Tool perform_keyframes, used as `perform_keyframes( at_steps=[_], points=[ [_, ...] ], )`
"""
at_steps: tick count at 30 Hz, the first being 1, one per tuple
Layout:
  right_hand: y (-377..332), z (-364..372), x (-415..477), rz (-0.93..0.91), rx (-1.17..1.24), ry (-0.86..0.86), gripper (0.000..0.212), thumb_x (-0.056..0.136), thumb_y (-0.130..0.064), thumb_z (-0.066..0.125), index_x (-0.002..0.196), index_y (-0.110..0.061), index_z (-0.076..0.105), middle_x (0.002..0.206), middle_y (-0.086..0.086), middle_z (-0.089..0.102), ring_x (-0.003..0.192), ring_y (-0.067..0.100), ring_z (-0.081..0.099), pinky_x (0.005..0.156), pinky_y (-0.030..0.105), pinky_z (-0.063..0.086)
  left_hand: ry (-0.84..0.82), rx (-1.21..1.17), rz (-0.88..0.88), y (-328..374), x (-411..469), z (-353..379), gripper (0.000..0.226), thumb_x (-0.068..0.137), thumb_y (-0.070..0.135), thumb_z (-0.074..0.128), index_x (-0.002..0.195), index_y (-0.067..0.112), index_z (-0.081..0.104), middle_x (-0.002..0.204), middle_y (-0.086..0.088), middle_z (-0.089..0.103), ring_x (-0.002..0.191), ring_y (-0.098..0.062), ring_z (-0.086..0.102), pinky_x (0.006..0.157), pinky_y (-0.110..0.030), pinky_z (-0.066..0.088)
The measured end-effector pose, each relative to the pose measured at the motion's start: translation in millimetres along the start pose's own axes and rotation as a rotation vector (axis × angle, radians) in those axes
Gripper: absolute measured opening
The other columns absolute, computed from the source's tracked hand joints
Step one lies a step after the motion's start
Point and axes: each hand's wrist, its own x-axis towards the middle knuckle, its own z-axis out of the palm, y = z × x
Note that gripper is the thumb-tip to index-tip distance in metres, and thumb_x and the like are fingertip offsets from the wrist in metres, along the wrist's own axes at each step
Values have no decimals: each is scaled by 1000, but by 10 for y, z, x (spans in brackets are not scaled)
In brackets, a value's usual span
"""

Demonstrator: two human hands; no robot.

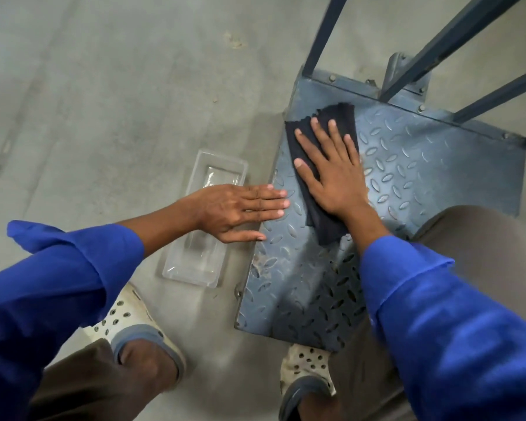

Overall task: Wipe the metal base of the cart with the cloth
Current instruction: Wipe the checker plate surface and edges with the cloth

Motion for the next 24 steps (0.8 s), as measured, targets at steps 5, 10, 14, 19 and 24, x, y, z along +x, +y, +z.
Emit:
perform_keyframes(
  at_steps=[5,10,14,19,24],
  points=[
    [139,-21,266,238,-20,69,56,112,-53,22,167,-42,21,177,-8,13,165,23,4,132,50,6,2,-50,-31,-26,14,29,60,102,29,73,148,-4,55,160,-20,49,154,-36,43,122,-55,42],
    [-161,59,515,-136,-54,10,52,114,-46,22,165,-40,30,176,-8,20,164,24,10,132,48,10,15,-82,-74,35,38,3,59,99,26,76,147,-3,57,159,-19,51,152,-36,45,119,-57,46],
    [271,-44,584,-198,-83,76,51,114,-47,28,164,-40,32,174,-10,26,163,23,16,131,48,16,5,-67,-65,11,44,-30,60,99,28,75,148,-3,57,160,-19,50,153,-35,44,120,-55,45],
    [175,-74,668,-51,-90,75,53,114,-46,23,167,-41,25,176,-10,20,164,24,12,132,49,12,44,-78,-83,23,26,46,59,98,27,75,146,-2,59,158,-18,53,152,-35,46,119,-55,45],
    [143,-62,515,-289,-119,16,51,115,-43,24,166,-41,28,175,-11,23,164,21,13,131,48,13,13,-76,-55,-8,52,-4,59,99,29,74,147,0,58,159,-17,52,152,-33,45,120,-52,46]
  ],
)
